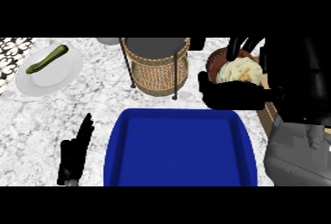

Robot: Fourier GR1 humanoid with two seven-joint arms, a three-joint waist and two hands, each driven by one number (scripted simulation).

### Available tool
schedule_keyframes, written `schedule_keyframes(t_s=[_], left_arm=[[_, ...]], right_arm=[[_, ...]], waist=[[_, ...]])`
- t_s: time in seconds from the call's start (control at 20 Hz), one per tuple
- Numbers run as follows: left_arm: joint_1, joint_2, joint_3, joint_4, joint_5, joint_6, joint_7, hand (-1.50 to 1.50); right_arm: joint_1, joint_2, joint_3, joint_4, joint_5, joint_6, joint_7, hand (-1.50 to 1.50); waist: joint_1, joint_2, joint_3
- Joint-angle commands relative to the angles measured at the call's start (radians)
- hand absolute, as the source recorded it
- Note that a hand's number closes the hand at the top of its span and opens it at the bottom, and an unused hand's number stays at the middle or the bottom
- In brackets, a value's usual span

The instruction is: Pick the cupcake from the tray and place it in the tiered basket

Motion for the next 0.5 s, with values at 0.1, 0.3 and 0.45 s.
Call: schedule_keyframes(t_s=[0.1, 0.3, 0.45], left_arm=[[0.052, -0.026, -0.032, -0.019, -0.018, 0.008, -0.035, 0.00], [0.045, 0.025, 0.018, -0.007, 0.028, -0.048, -0.050, 0.00], [0.030, -0.005, -0.010, -0.045, -0.011, 0.000, 0.004, 0.00]], right_arm=[[-0.181, 0.046, -0.054, 0.252, 0.065, -0.040, 0.054, 1.50], [-0.213, 0.031, -0.135, 0.420, 0.048, -0.107, -0.064, 1.50], [-0.284, 0.028, -0.165, 0.568, 0.057, -0.161, -0.127, 1.50]], waist=[[0.012, 0.003, 0.000], [0.011, 0.005, 0.000], [0.012, 0.005, 0.001]])
